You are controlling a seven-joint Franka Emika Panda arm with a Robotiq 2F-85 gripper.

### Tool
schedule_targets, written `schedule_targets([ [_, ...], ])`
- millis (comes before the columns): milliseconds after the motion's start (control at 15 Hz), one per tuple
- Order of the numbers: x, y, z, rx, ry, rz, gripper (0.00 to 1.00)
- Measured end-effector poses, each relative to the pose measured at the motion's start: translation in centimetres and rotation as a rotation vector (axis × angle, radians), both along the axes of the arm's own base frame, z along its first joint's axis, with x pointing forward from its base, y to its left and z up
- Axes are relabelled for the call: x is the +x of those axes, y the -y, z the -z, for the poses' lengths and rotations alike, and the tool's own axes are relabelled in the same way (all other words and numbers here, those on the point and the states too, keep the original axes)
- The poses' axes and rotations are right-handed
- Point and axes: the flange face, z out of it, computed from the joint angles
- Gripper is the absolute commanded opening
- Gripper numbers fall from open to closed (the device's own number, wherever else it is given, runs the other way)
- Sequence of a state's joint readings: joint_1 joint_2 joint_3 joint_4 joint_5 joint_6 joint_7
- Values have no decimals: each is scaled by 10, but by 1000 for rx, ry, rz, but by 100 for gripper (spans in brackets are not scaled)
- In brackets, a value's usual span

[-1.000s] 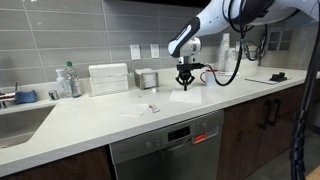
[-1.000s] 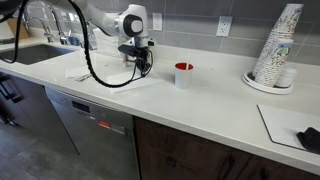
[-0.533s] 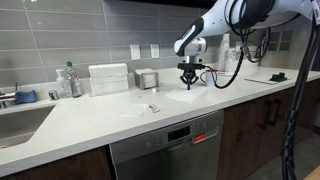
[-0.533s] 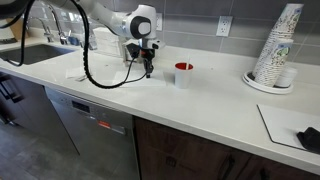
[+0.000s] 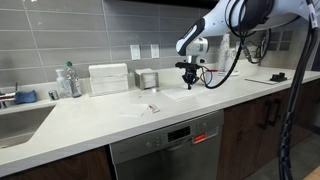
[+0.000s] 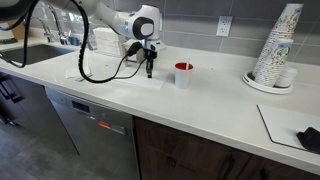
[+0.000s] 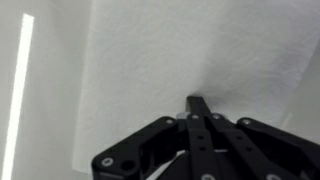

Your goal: Fold the paper towel in half, then turn it to the right

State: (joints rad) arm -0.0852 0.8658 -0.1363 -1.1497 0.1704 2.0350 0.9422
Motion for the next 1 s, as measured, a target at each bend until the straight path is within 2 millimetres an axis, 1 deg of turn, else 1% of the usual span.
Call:
schedule_targets([
  [67, 0, 1, 0, 7, -1, 49, 27],
  [200, 0, 4, 0, 19, -2, 100, 40],
  [400, -4, 13, -1, 26, -3, 102, 63],
  [533, -10, 26, -8, 25, 0, 80, 77],
  [600, -14, 32, -17, 23, 9, 66, 86],
  [733, -22, 42, -41, 10, 43, 19, 98],
  [867, -30, 45, -70, -12, 94, -78, 100],
  [1000, -42, 41, -98, -32, 115, -186, 100],
])
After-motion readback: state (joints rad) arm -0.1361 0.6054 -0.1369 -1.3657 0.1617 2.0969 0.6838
